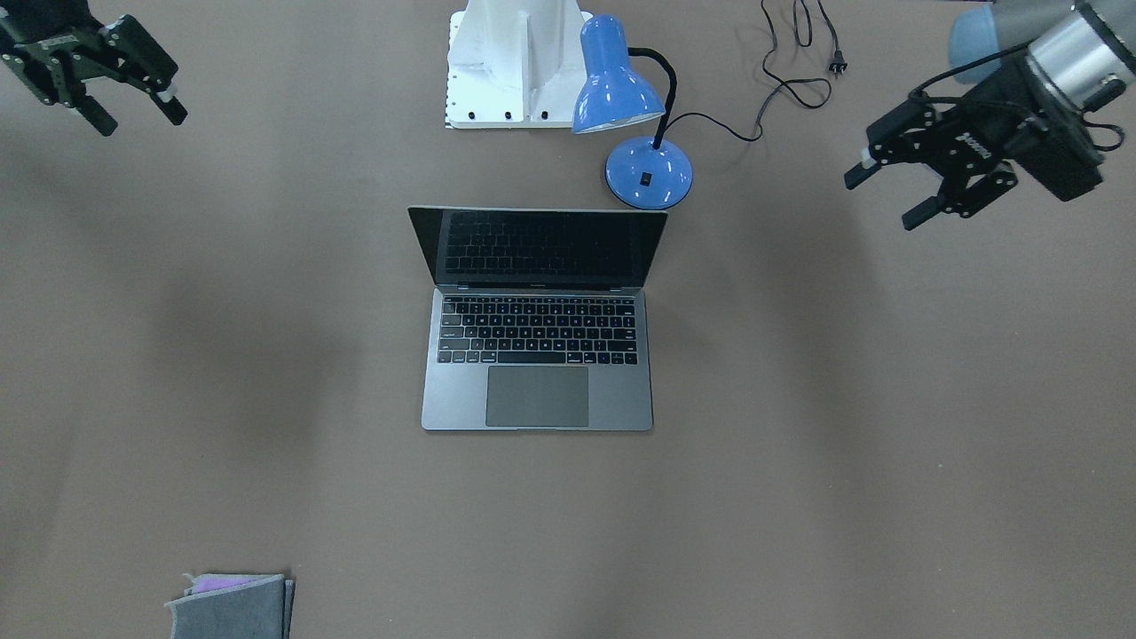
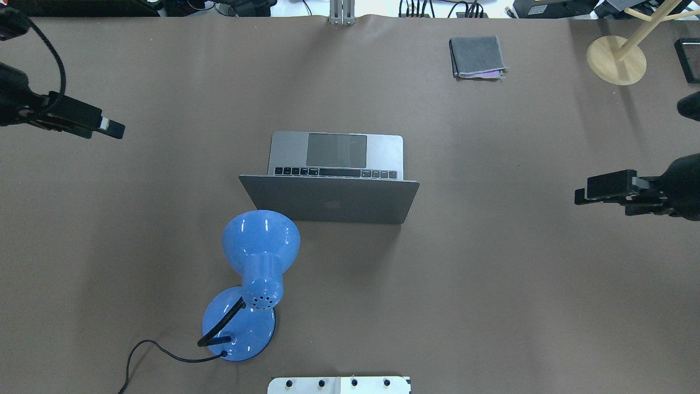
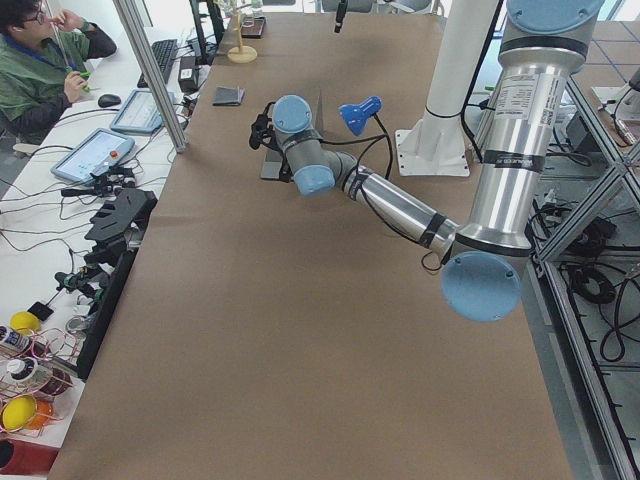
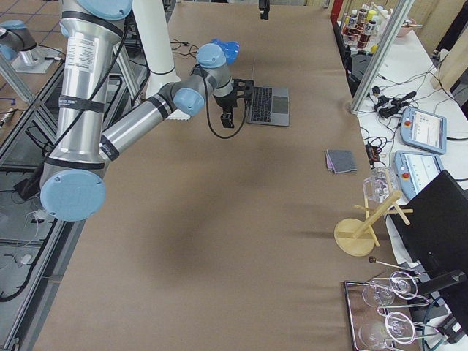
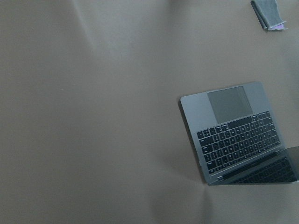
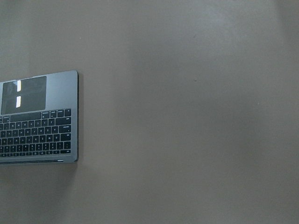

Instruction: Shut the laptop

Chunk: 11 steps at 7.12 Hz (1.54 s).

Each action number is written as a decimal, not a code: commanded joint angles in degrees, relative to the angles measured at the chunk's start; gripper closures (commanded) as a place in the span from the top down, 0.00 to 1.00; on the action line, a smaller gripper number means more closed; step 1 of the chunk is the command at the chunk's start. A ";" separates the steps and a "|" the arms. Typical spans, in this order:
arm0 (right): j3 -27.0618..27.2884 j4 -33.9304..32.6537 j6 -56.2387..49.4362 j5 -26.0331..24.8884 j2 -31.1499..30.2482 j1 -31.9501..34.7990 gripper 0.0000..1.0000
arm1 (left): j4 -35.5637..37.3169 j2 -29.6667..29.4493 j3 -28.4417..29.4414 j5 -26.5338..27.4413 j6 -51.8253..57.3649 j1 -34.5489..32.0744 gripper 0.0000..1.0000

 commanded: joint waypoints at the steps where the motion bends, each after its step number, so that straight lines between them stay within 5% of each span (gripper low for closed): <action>1: 2.02 -16.39 9.33 -11.95 13.62 -12.80 0.96 | 0.07 -1.61 -0.57 1.48 -2.36 5.11 0.97; 2: 2.02 -27.35 12.41 -15.84 22.49 -17.30 0.94 | 0.33 -2.83 -0.57 2.45 -2.53 7.31 0.96; 3: 1.85 -33.72 12.88 -18.93 27.80 -20.57 0.88 | 1.46 -4.49 -0.66 2.63 -6.71 9.24 0.78; 4: 1.41 -33.79 12.97 -19.13 28.55 -22.08 0.59 | 2.00 -5.29 -0.57 2.64 -9.45 10.91 0.47; 5: 0.80 -33.87 13.06 -19.31 29.51 -23.14 0.17 | 3.31 -5.65 -0.57 2.72 -9.56 11.28 0.09; 6: 0.71 -33.88 13.06 -19.31 29.78 -23.84 0.00 | 3.67 -6.00 -0.66 3.16 -10.61 11.63 0.00; 11: -5.43 -33.18 18.86 -19.40 36.63 -24.73 0.00 | 3.76 -8.55 -0.04 4.75 -18.35 15.94 0.00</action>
